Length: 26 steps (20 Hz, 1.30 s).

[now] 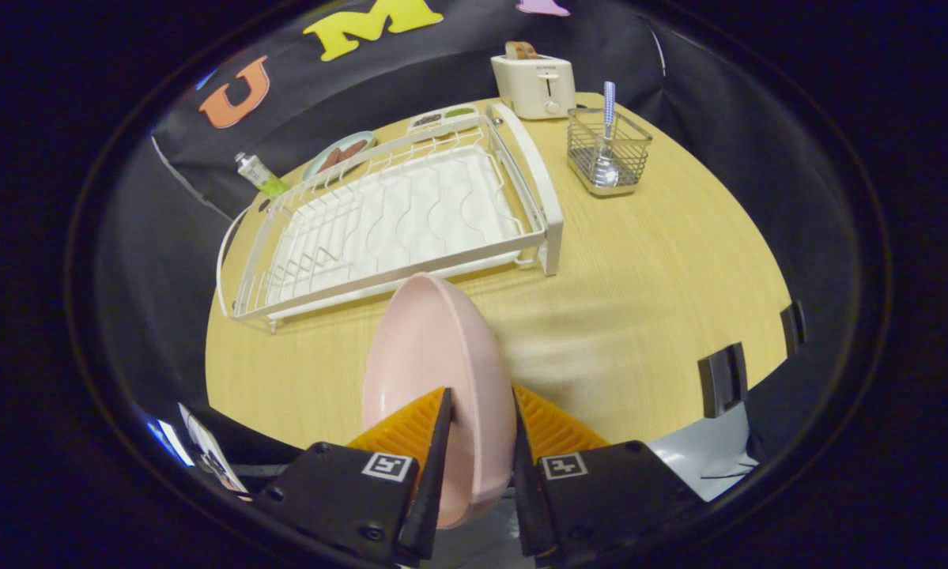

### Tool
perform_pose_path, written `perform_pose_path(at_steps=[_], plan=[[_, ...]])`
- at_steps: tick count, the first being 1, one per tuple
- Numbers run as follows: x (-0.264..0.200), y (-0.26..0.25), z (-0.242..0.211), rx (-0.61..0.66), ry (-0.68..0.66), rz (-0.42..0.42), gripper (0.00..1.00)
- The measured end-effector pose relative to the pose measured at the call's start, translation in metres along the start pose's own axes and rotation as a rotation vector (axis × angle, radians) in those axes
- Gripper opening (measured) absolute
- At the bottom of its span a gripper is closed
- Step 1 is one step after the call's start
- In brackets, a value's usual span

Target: Take the plate from the dish rack, then take the spoon from the basket and place it into the plate.

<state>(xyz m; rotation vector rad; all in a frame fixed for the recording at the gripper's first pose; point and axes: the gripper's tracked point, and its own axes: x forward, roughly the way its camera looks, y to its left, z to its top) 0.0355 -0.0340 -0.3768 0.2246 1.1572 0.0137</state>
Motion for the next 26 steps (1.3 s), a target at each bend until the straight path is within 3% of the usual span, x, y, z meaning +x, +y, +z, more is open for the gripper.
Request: perform_pose_path(at_steps=[4,12,16,19,22,26], plan=[[0.017,-0.008,0.000,0.002,0.040,0.030,0.54],[0.010,-0.050,0.026,-0.133,-0.024,-0.062,0.77],[-0.018,-0.070,0.060,-0.224,-0.141,-0.089,0.79],[-0.041,-0.097,0.103,-0.292,-0.263,-0.175,0.80],[-0.059,-0.112,0.137,-0.312,-0.329,-0.178,1.00],[-0.061,-0.134,0.180,-0.257,-0.354,-0.158,1.00]])
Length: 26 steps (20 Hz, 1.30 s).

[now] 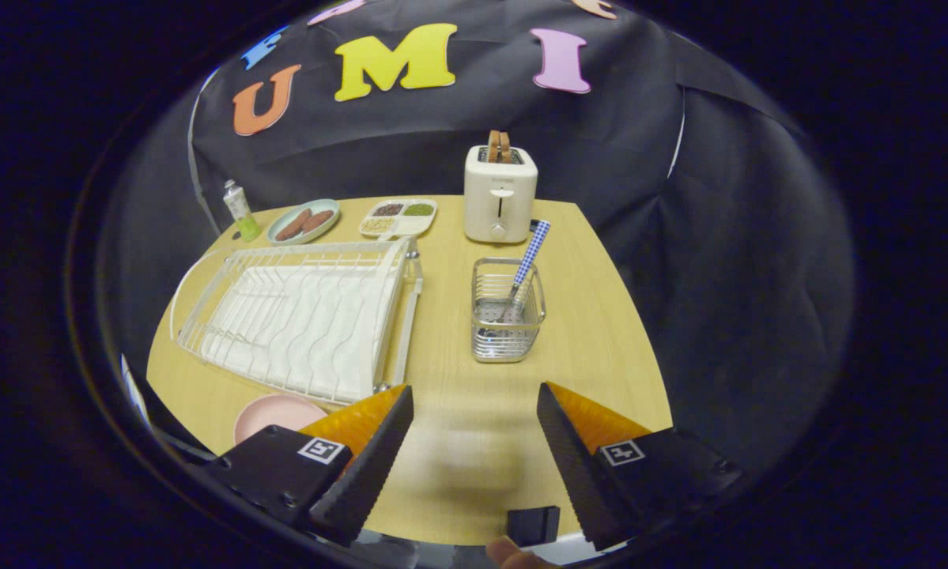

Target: Take the plate from the dish rack, then take the spoon from the basket and place it into the plate.

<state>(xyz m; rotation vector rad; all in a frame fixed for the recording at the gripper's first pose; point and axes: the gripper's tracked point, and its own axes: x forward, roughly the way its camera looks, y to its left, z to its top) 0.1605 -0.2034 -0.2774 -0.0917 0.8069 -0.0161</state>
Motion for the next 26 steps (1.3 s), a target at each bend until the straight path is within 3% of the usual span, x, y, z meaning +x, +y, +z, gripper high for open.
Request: perform_pose_path(at_steps=[4,9,16,21,26], plan=[[0.025,-0.028,0.042,0.012,-0.077,-0.010,1.00],[0.063,-0.032,0.092,0.014,-0.224,0.052,1.00],[0.146,-0.036,0.117,0.089,-0.256,0.061,1.00],[0.160,-0.018,0.129,0.126,-0.234,0.181,0.92],[0.154,-0.016,0.144,0.093,-0.273,0.168,0.83]])
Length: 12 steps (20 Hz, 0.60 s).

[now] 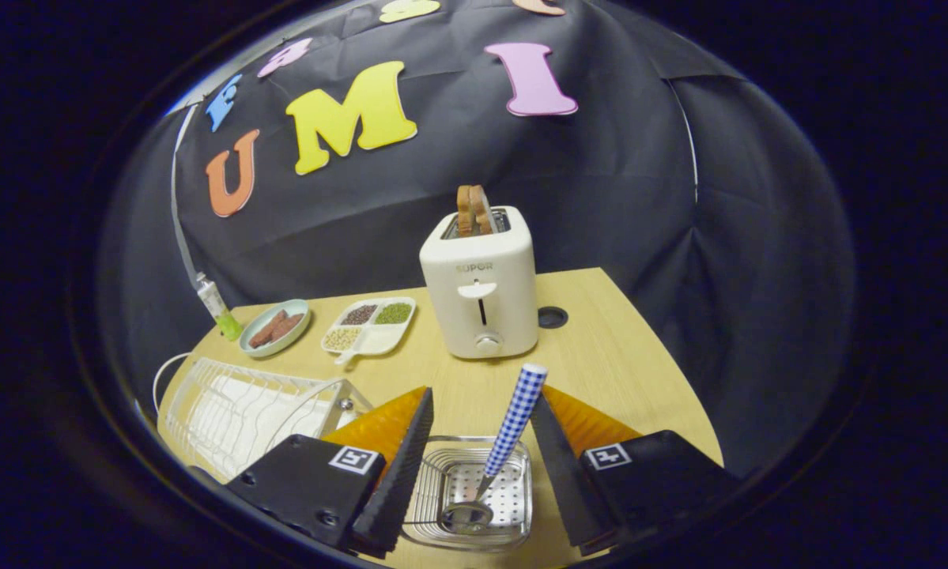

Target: Take the plate from the dish rack, then take the spoon from the basket and place it into the plate.

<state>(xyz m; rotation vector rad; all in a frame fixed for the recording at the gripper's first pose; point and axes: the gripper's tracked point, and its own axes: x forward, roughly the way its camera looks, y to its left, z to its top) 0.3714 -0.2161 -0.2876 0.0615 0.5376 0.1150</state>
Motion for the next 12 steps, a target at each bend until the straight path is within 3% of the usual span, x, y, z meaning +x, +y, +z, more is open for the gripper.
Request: perform_pose_path(at_steps=[5,8,12], plan=[[0.009,-0.003,-0.001,-0.019,0.037,-0.037,0.71],[-0.002,-0.007,0.010,-0.020,-0.020,-0.093,0.19],[-0.022,-0.001,0.021,-0.041,-0.058,-0.117,0.13]])
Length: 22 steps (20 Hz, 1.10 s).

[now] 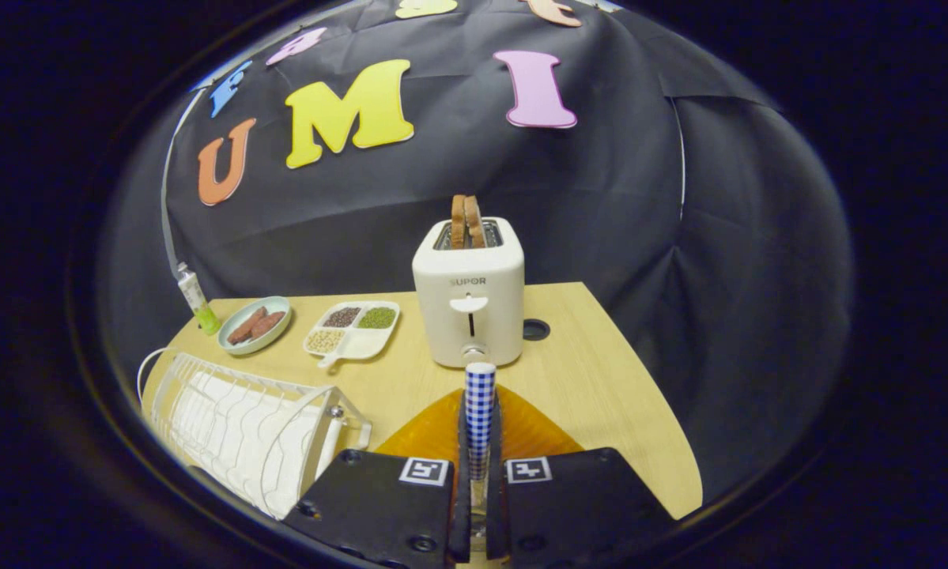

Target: Take the plate from the dish rack, then take the spoon from the basket and place it into the plate.

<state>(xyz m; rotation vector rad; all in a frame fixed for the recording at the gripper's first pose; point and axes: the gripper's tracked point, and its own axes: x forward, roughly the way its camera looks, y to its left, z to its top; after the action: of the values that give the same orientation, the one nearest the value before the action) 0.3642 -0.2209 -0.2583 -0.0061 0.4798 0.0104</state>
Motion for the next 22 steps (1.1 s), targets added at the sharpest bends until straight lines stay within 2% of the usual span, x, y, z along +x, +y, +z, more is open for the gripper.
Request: perform_pose_path(at_steps=[4,13,17,22], plan=[[-0.037,-0.002,0.032,-0.038,-0.115,-0.048,0.12],[-0.154,0.021,0.094,-0.070,-0.296,-0.082,0.12],[-0.214,0.049,0.092,-0.086,-0.361,-0.083,0.11],[-0.272,0.099,0.052,-0.058,-0.408,-0.071,0.11]])
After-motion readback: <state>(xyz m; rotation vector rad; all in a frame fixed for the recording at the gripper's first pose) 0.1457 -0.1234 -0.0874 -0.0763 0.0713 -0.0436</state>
